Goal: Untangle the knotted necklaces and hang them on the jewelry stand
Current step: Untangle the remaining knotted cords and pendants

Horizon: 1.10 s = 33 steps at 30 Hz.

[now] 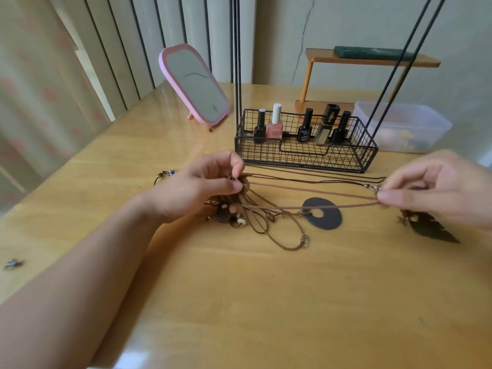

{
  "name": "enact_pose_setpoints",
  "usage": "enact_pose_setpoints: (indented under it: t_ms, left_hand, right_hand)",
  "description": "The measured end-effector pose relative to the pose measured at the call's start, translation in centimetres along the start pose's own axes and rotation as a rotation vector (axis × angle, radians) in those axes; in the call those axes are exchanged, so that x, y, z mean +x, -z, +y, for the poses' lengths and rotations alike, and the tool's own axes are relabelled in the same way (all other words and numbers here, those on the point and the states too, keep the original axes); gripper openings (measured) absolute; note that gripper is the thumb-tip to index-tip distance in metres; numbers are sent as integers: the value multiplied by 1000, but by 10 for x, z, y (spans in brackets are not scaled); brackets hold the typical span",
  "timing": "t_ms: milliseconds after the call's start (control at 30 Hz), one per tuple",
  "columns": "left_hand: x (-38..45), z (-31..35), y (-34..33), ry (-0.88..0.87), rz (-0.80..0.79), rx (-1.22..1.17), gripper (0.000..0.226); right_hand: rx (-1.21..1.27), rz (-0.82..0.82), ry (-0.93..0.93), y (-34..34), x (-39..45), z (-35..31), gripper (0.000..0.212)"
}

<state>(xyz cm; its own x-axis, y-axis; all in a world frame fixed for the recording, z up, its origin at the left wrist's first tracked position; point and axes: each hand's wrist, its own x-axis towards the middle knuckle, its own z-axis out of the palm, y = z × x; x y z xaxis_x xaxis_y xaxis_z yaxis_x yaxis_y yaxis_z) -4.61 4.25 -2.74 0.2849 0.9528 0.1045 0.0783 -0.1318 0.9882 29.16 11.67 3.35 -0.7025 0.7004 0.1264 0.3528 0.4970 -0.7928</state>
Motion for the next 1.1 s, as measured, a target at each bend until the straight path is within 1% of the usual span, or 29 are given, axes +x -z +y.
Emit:
enact_pose_setpoints:
  t_ms: [33,67,167,200,267,333,400,433,500,567,600,633,733,767,800,867,900,933,967,1100]
  left_hand:
    - [1,0,0,-1,18,-17,9]
    - [1,-1,0,-4,30,-22,9]
    - [3,-2,-3,-11,48,15,13]
    - [4,-2,-4,-12,54,31,15]
    - [4,-2,-5,-19,79,25,18]
    - [5,0,-6,-42,100,-27,20]
    - [4,2,-7,-68,103,-70,20]
    - [4,4,-7,-78,97,-77,21]
    - [3,6,-9,-91,70,-81,20]
    - [4,9,-13,-108,33,-107,19]
    - [4,10,-15,-118,18,-124,19]
    - [4,10,-16,-125,8,-141,19]
    - [3,12,-18,-129,-5,-166,19]
    - [3,12,-18,-126,-3,-164,19]
    - [3,11,-18,-120,2,-163,19]
    - [2,12,-17,-103,20,-176,19]
    - [2,12,-16,-97,27,-184,19]
    - [2,12,-15,-93,32,-187,19]
    - [2,12,-15,-92,35,-180,19]
    - [1,12,-14,-75,63,-51,15]
  right_hand:
    - [-31,-89,-18,2,-3,0,49]
    - [-55,-177,-49,4,-6,2,54]
    - [-100,-450,-133,-3,-8,-1,49]
    - [-119,-518,-172,-9,-6,-3,46]
    - [-175,-580,-257,-22,-3,-6,42]
    - [-337,-548,-264,-31,0,-4,40]
    - [-413,-438,-204,-35,3,-5,37]
    - [-429,-345,-138,-38,3,-6,34]
    - [-458,-117,81,-50,6,-8,25]
    - [-343,1,243,-73,7,-19,16]
    - [-293,18,266,-85,7,-22,15]
    - [-309,31,256,-95,7,-23,18]
    - [-572,-18,91,-112,12,-20,34]
    - [-621,-39,56,-112,13,-18,33]
    - [-642,-53,47,-111,13,-19,28]
    - [-661,-80,85,-108,13,-17,15]
    - [-658,-119,98,-105,13,-15,12]
    - [-600,-162,102,-101,12,-16,12]
    - [-472,-182,113,-96,11,-15,12]
    - [286,-99,218,-67,8,-22,14]
